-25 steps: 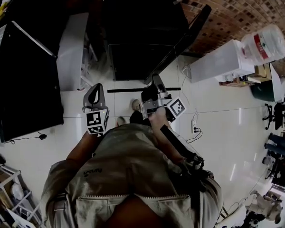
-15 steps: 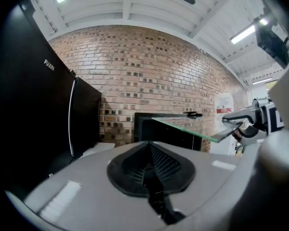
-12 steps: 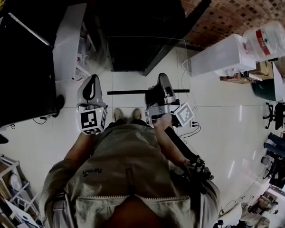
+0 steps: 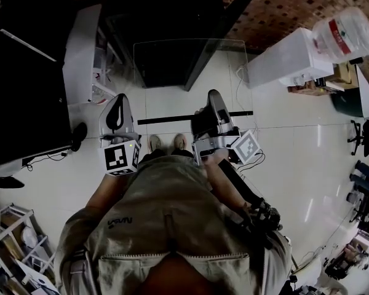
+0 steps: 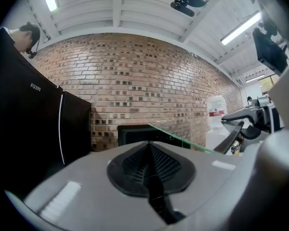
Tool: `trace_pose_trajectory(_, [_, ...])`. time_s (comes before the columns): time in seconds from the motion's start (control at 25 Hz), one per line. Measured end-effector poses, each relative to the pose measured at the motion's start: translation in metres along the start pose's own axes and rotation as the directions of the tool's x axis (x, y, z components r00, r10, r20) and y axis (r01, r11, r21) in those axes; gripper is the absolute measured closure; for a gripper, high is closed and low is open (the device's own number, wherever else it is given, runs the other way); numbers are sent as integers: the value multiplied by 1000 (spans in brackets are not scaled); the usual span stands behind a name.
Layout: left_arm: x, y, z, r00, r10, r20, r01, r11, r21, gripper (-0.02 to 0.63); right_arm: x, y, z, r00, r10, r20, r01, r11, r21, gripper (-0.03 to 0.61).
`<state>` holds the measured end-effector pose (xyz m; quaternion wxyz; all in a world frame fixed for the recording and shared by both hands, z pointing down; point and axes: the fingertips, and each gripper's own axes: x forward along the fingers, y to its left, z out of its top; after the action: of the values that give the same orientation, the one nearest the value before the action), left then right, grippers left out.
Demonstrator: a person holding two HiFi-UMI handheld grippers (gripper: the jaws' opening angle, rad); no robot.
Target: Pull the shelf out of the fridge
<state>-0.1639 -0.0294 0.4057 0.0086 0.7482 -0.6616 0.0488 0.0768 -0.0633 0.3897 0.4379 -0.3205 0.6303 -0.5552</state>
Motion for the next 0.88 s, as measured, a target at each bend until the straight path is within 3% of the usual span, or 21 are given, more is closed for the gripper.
trace_pose_trajectory(0.48, [-8, 2, -7, 1000, 23, -16, -23, 1000, -4, 607, -8, -10, -15, 998, -43, -37, 43, 999, 7, 563])
trace_pose_trajectory(0.88, [-6, 5, -10, 1000, 9, -22, -9, 1000, -16, 607, -11, -5, -21, 999, -30, -32, 30, 1000, 6, 563])
